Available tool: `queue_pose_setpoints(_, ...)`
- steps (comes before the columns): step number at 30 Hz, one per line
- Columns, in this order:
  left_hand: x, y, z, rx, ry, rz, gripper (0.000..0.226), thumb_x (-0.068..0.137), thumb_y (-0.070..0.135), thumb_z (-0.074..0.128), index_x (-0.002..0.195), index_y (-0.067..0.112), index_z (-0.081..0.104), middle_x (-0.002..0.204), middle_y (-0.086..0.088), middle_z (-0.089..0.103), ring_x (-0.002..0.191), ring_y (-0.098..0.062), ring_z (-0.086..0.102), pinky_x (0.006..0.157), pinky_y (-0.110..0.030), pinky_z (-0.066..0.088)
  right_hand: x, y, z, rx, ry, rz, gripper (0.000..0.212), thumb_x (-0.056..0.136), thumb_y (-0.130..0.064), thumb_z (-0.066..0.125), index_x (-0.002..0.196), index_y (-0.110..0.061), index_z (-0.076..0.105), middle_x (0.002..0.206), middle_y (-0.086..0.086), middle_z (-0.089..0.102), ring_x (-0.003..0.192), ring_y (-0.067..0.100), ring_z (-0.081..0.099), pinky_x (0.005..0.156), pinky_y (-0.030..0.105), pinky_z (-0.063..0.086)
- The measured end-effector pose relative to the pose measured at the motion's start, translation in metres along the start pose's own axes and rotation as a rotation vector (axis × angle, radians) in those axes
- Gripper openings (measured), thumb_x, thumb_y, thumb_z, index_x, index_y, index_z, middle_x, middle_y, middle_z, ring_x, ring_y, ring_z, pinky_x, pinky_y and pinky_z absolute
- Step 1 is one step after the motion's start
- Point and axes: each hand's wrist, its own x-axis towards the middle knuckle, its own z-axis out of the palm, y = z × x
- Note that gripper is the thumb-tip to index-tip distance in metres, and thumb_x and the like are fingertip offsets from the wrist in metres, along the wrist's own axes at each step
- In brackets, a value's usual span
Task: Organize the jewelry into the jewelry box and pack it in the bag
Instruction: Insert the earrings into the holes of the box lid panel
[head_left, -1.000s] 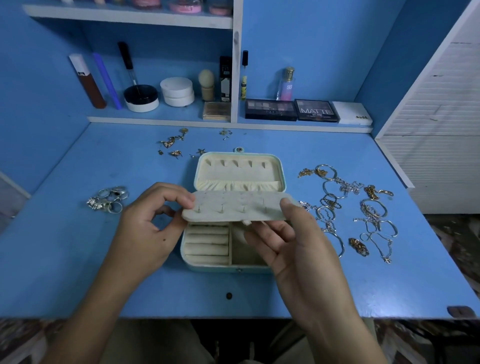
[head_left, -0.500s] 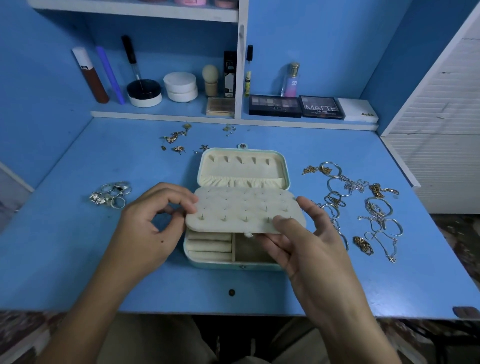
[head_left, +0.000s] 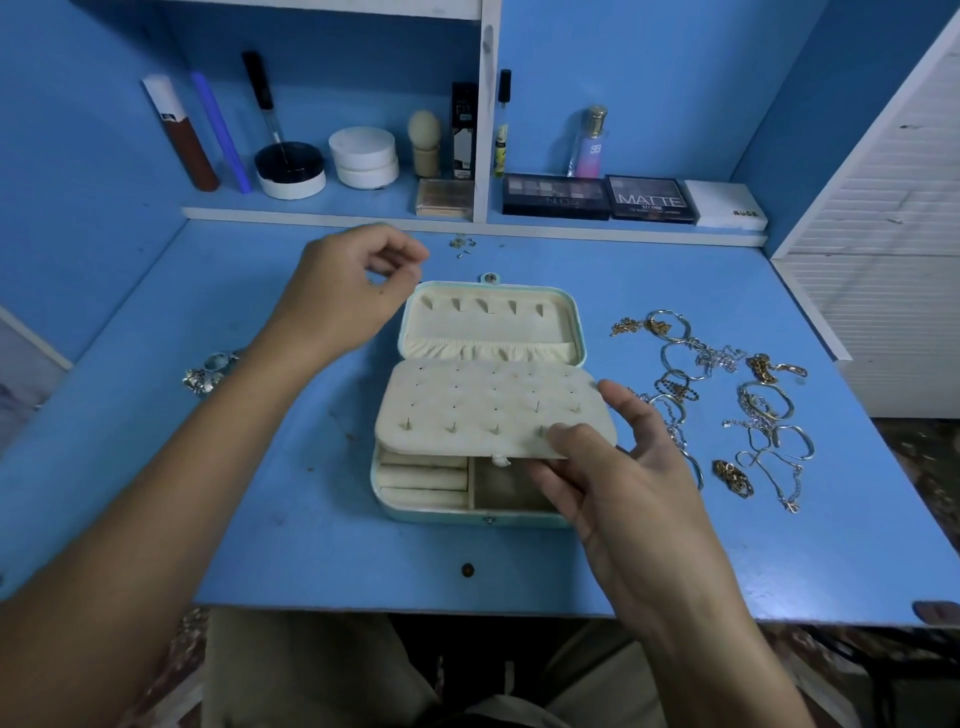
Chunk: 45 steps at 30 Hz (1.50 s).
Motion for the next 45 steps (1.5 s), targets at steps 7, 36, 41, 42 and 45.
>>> queue_pose_setpoints(7, 0.077, -0.027, 0.032, 0.267, -0.105, -0.002, 0.016, 0.090, 0.009, 0.066, 0.103, 0.012, 0.074, 0.090, -0.005, 0.071, 0.075, -0.014, 0.063, 0.073, -0.015, 0.052, 0.003, 0.003, -0.001, -0.030, 0.033, -0.002, 0.045, 0.090, 0.000, 0.062, 0.123, -0.029, 0.052, 0.103, 0.016, 0.074, 0.090, 0.022, 0.075, 0.081, 0.032, 0.059)
queue_pose_setpoints(36, 0.107, -0.034, 0.044, 0.401, -0.208, 0.112, 0.020, 0.089, 0.011, 0.064, 0.103, 0.017, 0.076, 0.091, -0.002, 0.067, 0.083, -0.019, 0.060, 0.084, -0.028, 0.050, 0.002, 0.004, -0.003, -0.075, 0.024, -0.014, 0.046, 0.090, -0.002, 0.061, 0.125, -0.030, 0.050, 0.099, 0.013, 0.075, 0.090, 0.024, 0.075, 0.088, 0.038, 0.057)
queue_pose_setpoints(41, 0.105, -0.031, 0.043, 0.375, -0.240, 0.100, 0.013, 0.084, 0.024, 0.067, 0.093, 0.031, 0.073, 0.094, 0.007, 0.061, 0.083, -0.012, 0.057, 0.083, -0.028, 0.049, 0.002, 0.004, -0.003, -0.083, 0.031, -0.012, 0.047, 0.089, -0.003, 0.062, 0.125, -0.031, 0.050, 0.105, 0.019, 0.073, 0.088, 0.027, 0.075, 0.094, 0.040, 0.054)
queue_pose_setpoints(42, 0.105, -0.030, 0.043, 0.383, -0.258, 0.099, 0.010, 0.083, 0.030, 0.070, 0.092, 0.033, 0.073, 0.094, 0.007, 0.061, 0.085, -0.011, 0.057, 0.083, -0.029, 0.049, 0.002, 0.004, -0.003, -0.084, 0.031, -0.014, 0.047, 0.089, -0.003, 0.062, 0.126, -0.031, 0.050, 0.104, 0.019, 0.073, 0.088, 0.027, 0.075, 0.093, 0.040, 0.055)
queue_pose_setpoints(45, 0.106, -0.030, 0.043, 0.403, -0.269, 0.082, 0.008, 0.080, 0.037, 0.076, 0.088, 0.034, 0.074, 0.094, 0.008, 0.058, 0.090, -0.012, 0.055, 0.084, -0.030, 0.048, 0.002, 0.005, -0.003, -0.082, 0.035, -0.016, 0.047, 0.089, -0.003, 0.062, 0.125, -0.031, 0.051, 0.102, 0.017, 0.074, 0.089, 0.026, 0.075, 0.091, 0.039, 0.056)
